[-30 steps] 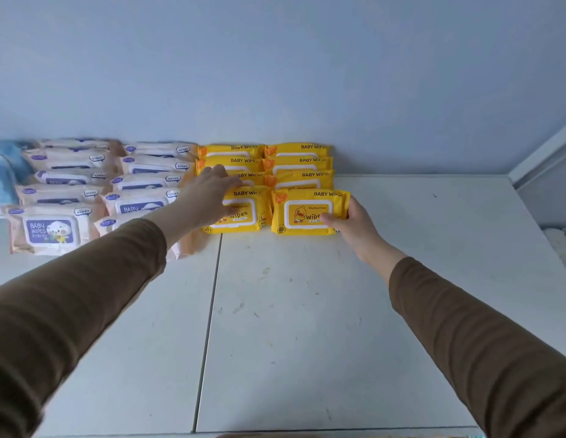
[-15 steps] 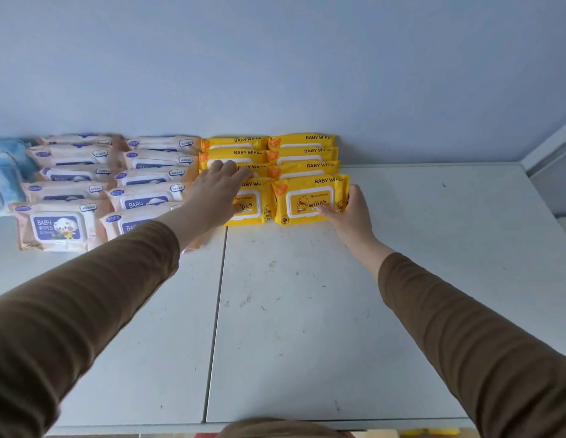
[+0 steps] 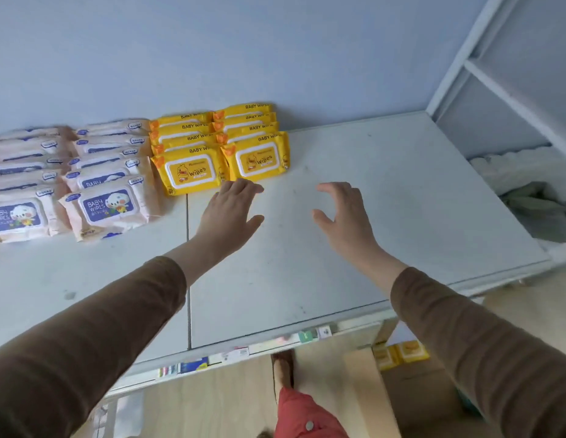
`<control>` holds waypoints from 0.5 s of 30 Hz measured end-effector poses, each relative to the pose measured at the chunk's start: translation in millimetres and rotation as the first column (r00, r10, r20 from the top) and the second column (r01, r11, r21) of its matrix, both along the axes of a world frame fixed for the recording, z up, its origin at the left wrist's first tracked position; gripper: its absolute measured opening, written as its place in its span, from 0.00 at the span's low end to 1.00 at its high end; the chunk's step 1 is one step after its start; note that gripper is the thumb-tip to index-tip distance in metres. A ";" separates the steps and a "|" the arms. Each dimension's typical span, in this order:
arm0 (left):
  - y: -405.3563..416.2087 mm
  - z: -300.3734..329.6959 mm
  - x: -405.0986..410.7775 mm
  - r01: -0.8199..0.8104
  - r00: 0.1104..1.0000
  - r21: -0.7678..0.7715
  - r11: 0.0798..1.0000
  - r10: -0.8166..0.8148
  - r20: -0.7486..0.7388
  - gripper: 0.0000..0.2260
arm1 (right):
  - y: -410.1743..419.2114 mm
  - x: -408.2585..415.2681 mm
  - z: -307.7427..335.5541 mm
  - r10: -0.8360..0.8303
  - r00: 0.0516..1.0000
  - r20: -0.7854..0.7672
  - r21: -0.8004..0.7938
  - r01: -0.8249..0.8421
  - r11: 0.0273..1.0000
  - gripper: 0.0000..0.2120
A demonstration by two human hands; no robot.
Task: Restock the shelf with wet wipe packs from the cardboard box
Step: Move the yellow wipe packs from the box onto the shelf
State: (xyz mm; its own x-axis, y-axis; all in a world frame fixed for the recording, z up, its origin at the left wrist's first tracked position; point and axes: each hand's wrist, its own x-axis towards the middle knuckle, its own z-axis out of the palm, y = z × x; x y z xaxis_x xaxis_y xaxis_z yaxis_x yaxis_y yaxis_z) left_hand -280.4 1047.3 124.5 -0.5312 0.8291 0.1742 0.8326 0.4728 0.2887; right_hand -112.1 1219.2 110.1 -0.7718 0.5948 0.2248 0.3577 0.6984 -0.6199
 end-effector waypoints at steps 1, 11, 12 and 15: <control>-1.0 -2.9 18.0 0.018 1.000 0.016 1.000 -0.018 0.019 0.22 | -5.6 21.1 0.2 -0.005 1.000 -0.001 0.016 0.005 1.000 0.19; 17.3 -21.9 212.2 0.325 0.941 0.127 0.937 -0.334 0.059 0.19 | -24.9 231.6 -8.7 -0.142 0.990 -0.015 0.072 0.143 0.987 0.12; 23.4 -25.0 230.1 0.355 0.929 0.123 0.927 -0.365 0.068 0.19 | -18.5 250.2 -12.6 -0.163 0.987 -0.009 0.062 0.164 0.985 0.11; 42.9 -41.5 284.0 0.421 0.896 0.093 0.902 -0.430 0.115 0.19 | 4.6 304.4 -29.8 -0.212 0.977 0.026 0.038 0.211 0.977 0.10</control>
